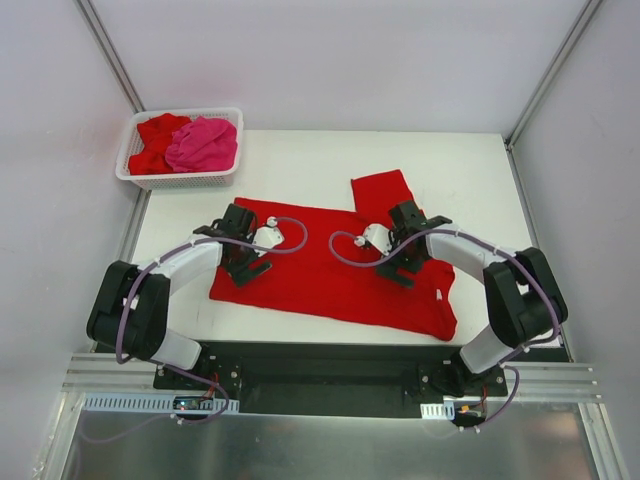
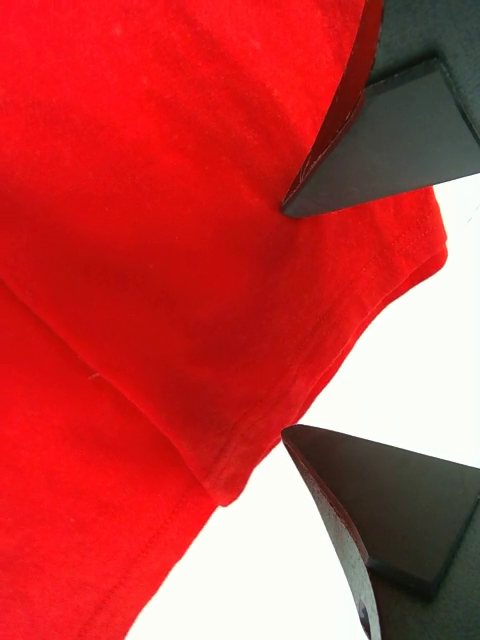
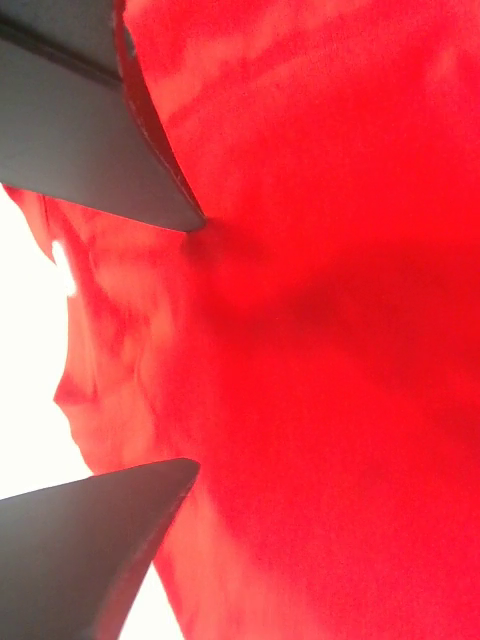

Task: Fold and stack the t-shirts
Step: Grap the side of the flattened tshirt furthest away from the robot with both arms

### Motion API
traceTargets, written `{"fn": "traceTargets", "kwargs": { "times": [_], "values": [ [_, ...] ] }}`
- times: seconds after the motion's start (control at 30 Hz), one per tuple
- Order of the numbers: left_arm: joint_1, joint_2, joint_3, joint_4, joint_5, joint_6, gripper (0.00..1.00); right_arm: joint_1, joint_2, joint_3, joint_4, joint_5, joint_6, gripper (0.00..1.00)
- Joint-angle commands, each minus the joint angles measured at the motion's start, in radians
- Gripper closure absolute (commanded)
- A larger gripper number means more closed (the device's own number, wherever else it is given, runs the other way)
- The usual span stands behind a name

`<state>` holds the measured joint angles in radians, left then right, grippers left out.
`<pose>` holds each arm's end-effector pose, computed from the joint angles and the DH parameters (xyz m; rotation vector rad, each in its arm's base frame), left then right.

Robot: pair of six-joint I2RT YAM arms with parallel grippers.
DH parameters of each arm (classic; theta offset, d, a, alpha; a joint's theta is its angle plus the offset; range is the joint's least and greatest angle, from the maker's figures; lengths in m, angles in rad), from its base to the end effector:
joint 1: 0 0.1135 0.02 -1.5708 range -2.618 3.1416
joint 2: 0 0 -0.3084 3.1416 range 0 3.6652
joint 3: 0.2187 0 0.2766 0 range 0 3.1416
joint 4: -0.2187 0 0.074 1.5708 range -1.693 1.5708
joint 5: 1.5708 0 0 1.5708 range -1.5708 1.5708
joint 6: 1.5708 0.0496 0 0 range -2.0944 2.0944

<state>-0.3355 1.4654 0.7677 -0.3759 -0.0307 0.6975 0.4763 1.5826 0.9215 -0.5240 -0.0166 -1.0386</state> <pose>0.2762 -0.0947 0.1841 1.3014 2.3123 0.1613 0.2841 0.1475 0.1889 -1.9021 2.0050 -0.1277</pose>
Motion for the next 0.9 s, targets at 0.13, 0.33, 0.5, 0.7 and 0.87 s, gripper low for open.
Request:
{"fn": "traceTargets", "kwargs": {
  "times": [0.13, 0.33, 0.5, 0.7, 0.87],
  "values": [
    [-0.042, 0.036, -0.111, -0.216, 0.114, -0.085, 0.12, -0.051, 0.047, 0.128, 0.033, 0.106, 0.025, 0.04],
    [-0.043, 0.004, -0.104, -0.285, 0.127, -0.079, 0.12, -0.051, 0.043, 0.103, 0.010, 0.089, 0.025, 0.04],
    [-0.043, -0.022, -0.103, -0.328, 0.126, -0.062, 0.12, -0.036, 0.019, 0.077, -0.025, 0.079, 0.052, 0.04],
    [-0.042, -0.039, -0.110, -0.350, 0.117, -0.047, 0.12, 0.027, -0.048, 0.005, -0.037, 0.081, 0.083, 0.04],
    [-0.043, -0.036, -0.104, -0.356, 0.106, -0.046, 0.12, 0.048, -0.067, -0.027, -0.054, 0.069, 0.103, 0.04]
  ]
}}
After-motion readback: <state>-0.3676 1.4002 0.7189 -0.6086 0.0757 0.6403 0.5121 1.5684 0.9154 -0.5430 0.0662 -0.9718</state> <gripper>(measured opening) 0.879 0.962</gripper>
